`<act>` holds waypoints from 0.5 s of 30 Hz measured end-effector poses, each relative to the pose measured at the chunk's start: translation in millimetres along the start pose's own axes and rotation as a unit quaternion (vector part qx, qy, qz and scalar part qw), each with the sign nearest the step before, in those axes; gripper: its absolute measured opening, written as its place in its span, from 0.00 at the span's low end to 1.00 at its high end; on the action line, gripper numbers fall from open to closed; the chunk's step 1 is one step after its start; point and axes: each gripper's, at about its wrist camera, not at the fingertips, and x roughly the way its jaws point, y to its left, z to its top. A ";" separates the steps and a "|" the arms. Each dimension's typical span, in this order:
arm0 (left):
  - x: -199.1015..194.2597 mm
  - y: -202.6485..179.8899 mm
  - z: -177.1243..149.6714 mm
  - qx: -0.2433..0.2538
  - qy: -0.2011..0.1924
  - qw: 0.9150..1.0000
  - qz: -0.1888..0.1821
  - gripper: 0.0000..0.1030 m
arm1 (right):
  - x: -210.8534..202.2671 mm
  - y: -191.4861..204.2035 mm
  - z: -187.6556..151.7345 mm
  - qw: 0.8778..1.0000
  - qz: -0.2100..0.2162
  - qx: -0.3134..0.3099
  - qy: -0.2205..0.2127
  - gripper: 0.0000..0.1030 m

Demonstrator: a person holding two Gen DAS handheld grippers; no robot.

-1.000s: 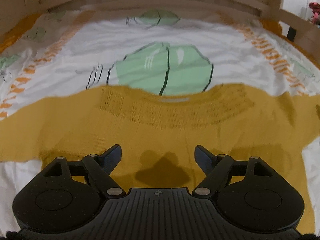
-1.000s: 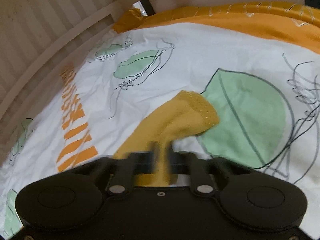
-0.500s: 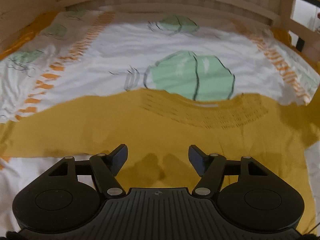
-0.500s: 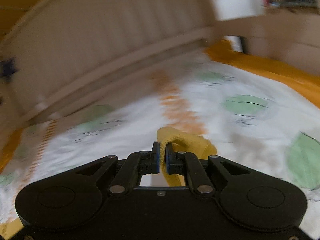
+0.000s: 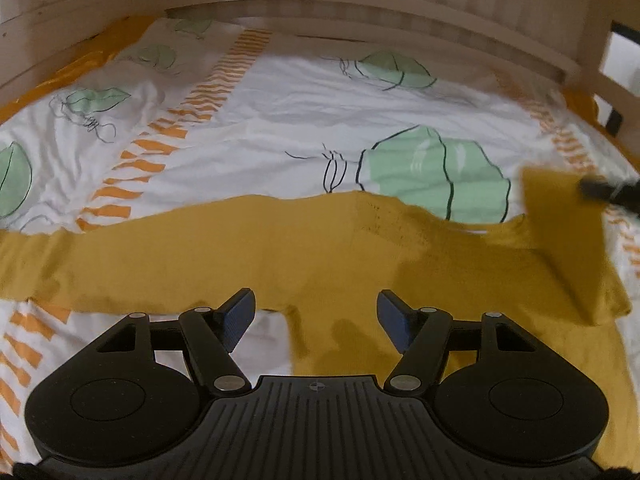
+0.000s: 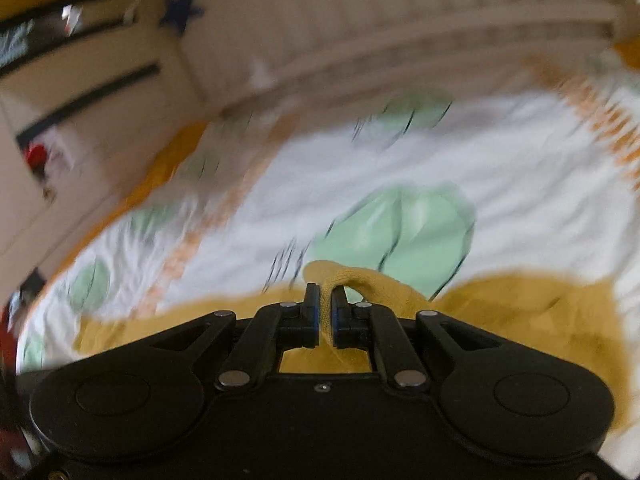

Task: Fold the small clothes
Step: 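Fold the held sleeve across the sweater body with the right tool, then open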

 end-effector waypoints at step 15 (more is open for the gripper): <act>22.6 4.8 -17.2 -0.050 0.045 0.995 -0.075 0.64 | -18.0 8.5 -68.7 0.994 -0.046 -0.083 0.055 0.52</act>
